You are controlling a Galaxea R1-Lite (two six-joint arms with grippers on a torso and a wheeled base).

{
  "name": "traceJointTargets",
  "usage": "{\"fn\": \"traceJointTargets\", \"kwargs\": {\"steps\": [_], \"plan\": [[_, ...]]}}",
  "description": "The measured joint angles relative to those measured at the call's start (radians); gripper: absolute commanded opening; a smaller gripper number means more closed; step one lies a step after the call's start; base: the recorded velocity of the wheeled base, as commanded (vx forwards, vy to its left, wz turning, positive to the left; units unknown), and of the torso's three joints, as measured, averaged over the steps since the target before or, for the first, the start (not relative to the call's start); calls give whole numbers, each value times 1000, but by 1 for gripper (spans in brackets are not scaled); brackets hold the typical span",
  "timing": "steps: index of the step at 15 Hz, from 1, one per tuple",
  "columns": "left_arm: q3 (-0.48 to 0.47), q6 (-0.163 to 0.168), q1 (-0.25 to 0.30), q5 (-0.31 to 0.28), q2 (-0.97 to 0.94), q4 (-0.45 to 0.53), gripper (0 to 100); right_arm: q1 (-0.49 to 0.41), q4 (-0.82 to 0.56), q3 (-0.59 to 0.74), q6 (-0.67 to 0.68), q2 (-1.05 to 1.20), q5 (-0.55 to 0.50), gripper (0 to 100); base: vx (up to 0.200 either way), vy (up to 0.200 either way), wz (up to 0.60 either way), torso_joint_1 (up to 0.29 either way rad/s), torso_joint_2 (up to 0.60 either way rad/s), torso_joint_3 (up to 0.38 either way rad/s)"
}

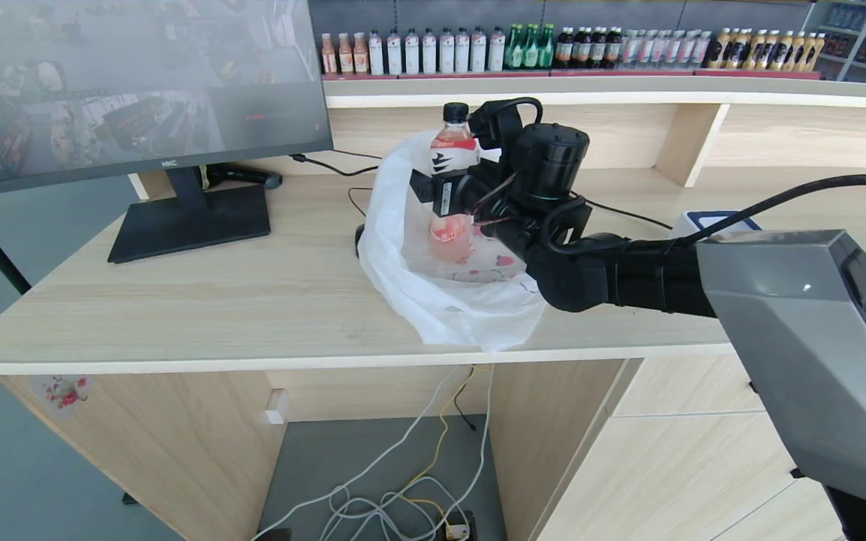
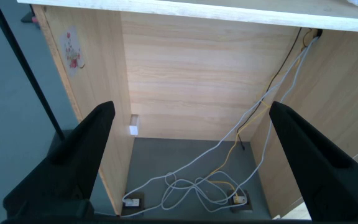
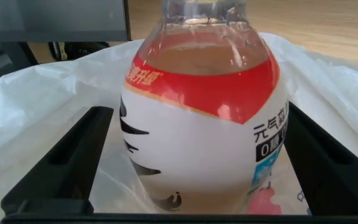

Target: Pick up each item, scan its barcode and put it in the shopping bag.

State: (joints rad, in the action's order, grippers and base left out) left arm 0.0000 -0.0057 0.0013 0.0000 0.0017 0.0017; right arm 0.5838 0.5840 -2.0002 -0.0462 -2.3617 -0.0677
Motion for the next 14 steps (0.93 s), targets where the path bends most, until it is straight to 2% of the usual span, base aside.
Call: {"fn": "traceJointTargets", "kwargs": {"steps": [11, 13, 14], "plan": [[0, 0, 0, 0, 0, 0, 100, 5, -12, 0, -23, 115, -6, 100, 0, 0, 0, 0, 0, 0], [0, 0, 0, 0, 0, 0, 100, 5, 23, 53, -22, 157, -6, 100, 0, 0, 0, 0, 0, 0], [0, 0, 0, 0, 0, 0, 100, 5, 51, 124, -21, 184, -4, 100, 0, 0, 0, 0, 0, 0]]}}
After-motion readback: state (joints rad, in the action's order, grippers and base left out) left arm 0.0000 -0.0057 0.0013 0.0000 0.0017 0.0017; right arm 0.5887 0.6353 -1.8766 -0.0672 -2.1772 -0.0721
